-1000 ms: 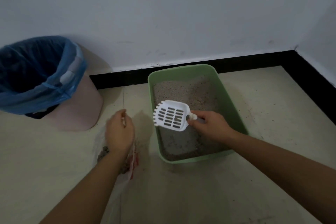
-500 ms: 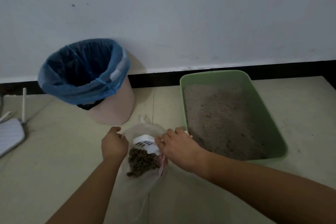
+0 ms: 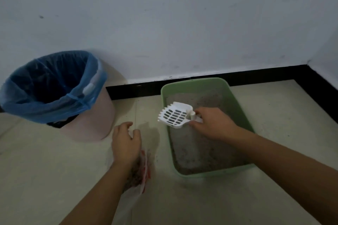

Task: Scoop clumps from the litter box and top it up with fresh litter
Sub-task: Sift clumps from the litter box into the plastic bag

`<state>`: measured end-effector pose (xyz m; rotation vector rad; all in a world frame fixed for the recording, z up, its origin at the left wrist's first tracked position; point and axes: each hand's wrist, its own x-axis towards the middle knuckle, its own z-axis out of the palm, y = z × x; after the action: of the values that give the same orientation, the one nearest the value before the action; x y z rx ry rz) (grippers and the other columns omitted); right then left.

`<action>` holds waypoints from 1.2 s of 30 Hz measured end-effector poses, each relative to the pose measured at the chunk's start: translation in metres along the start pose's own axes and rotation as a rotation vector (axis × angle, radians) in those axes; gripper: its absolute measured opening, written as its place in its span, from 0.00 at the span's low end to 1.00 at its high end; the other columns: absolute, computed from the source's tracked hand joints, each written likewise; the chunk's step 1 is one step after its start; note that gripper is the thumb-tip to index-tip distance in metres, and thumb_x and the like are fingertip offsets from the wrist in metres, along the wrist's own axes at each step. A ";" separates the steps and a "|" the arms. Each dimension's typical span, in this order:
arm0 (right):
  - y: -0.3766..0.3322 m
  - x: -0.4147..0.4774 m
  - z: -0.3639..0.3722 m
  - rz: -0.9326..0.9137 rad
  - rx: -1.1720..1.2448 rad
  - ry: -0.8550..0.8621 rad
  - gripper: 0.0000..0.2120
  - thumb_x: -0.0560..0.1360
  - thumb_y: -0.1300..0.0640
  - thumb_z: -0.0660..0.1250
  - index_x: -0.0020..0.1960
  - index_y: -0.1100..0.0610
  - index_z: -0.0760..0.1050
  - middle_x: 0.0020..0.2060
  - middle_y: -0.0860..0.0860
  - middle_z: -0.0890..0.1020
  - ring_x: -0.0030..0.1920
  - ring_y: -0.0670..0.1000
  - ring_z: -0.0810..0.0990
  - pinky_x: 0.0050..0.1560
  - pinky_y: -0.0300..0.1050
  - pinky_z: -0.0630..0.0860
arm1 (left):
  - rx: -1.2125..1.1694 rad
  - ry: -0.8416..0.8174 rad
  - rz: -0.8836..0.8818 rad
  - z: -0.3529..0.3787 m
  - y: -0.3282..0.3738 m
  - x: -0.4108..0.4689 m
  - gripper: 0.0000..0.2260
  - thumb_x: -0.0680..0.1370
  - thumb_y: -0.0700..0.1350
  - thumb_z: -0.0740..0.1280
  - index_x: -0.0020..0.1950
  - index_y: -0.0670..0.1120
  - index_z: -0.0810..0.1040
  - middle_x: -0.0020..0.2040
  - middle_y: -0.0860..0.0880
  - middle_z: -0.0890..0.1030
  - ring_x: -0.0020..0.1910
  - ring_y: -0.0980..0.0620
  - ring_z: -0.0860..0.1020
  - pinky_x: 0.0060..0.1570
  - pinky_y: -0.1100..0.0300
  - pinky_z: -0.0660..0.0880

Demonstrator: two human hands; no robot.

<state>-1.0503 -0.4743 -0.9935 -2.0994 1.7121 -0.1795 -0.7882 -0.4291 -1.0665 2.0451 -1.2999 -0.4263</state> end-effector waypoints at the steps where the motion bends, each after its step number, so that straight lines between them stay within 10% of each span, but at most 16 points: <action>1: 0.009 0.000 -0.007 0.047 -0.035 -0.014 0.20 0.76 0.39 0.65 0.57 0.52 0.79 0.50 0.52 0.83 0.47 0.54 0.81 0.41 0.45 0.73 | -0.054 -0.033 -0.014 0.011 0.012 -0.001 0.15 0.78 0.43 0.63 0.64 0.43 0.75 0.61 0.43 0.75 0.53 0.47 0.75 0.56 0.53 0.71; 7: 0.047 -0.013 -0.019 0.244 -0.233 0.004 0.22 0.78 0.38 0.59 0.60 0.53 0.77 0.53 0.53 0.82 0.50 0.54 0.81 0.46 0.45 0.74 | 0.019 -0.308 -0.019 0.073 0.058 -0.003 0.20 0.83 0.48 0.55 0.72 0.38 0.68 0.68 0.38 0.72 0.66 0.40 0.71 0.64 0.51 0.67; 15: 0.083 0.021 -0.015 0.276 -0.966 0.026 0.09 0.79 0.57 0.64 0.56 0.60 0.77 0.46 0.56 0.80 0.44 0.53 0.77 0.45 0.46 0.75 | 0.105 -0.278 -0.036 0.113 0.073 0.034 0.10 0.83 0.43 0.54 0.54 0.37 0.70 0.45 0.39 0.76 0.44 0.39 0.77 0.38 0.55 0.67; 21: 0.120 0.074 0.008 0.285 -0.670 0.111 0.10 0.81 0.53 0.61 0.58 0.54 0.76 0.46 0.51 0.82 0.44 0.51 0.77 0.42 0.45 0.69 | 0.123 -0.209 -0.017 0.130 0.059 0.042 0.23 0.80 0.36 0.58 0.75 0.40 0.62 0.58 0.37 0.78 0.48 0.40 0.79 0.44 0.51 0.77; 28: 0.105 0.126 0.066 0.081 -0.286 0.214 0.13 0.76 0.47 0.64 0.56 0.50 0.80 0.44 0.50 0.83 0.44 0.52 0.79 0.42 0.45 0.72 | 0.108 -0.180 -0.073 0.129 0.067 0.039 0.25 0.81 0.37 0.56 0.78 0.43 0.58 0.67 0.39 0.74 0.59 0.40 0.77 0.58 0.50 0.73; 36: 0.091 0.087 0.047 -0.320 -0.568 0.018 0.25 0.65 0.52 0.79 0.60 0.52 0.80 0.48 0.52 0.85 0.47 0.54 0.82 0.45 0.51 0.78 | -0.010 -0.123 -0.086 0.133 0.062 0.041 0.20 0.84 0.47 0.52 0.75 0.44 0.67 0.69 0.43 0.74 0.66 0.43 0.74 0.66 0.48 0.69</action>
<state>-1.0954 -0.5605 -1.0864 -2.7837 1.5489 0.2262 -0.8894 -0.5309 -1.1171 2.1007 -1.2814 -0.6050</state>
